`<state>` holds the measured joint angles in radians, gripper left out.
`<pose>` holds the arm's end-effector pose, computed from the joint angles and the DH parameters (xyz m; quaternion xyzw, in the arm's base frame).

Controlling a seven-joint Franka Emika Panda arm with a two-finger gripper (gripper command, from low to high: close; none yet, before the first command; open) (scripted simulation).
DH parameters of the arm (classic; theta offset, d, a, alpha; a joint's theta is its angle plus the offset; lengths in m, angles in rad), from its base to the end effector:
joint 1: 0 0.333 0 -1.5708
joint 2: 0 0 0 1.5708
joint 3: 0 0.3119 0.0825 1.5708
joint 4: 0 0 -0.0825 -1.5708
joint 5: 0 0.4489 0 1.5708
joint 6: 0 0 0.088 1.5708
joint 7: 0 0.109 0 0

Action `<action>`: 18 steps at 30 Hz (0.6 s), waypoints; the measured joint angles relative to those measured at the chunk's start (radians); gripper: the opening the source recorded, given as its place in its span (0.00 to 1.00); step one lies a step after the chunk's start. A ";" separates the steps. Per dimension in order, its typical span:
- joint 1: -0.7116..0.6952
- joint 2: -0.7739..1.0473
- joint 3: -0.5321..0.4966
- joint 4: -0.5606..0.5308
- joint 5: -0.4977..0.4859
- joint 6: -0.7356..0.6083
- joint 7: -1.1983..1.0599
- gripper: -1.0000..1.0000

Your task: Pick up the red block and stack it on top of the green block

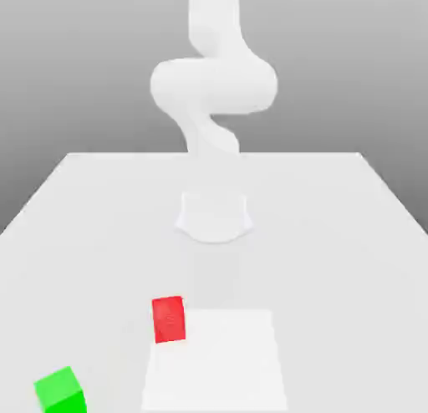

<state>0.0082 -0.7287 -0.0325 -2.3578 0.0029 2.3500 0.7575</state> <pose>0.4448 -0.0140 0.6528 -0.8649 0.3570 -0.3244 0.1384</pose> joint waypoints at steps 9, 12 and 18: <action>0.023 0.309 -0.114 -0.236 0.009 0.210 -0.177 0.50; 0.024 0.418 -0.144 -0.317 0.007 0.282 -0.236 0.50; 0.002 0.673 -0.186 -0.480 -0.020 0.457 -0.343 0.50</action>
<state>0.0100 -0.0560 -0.2186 -2.8373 -0.0171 2.8069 0.4147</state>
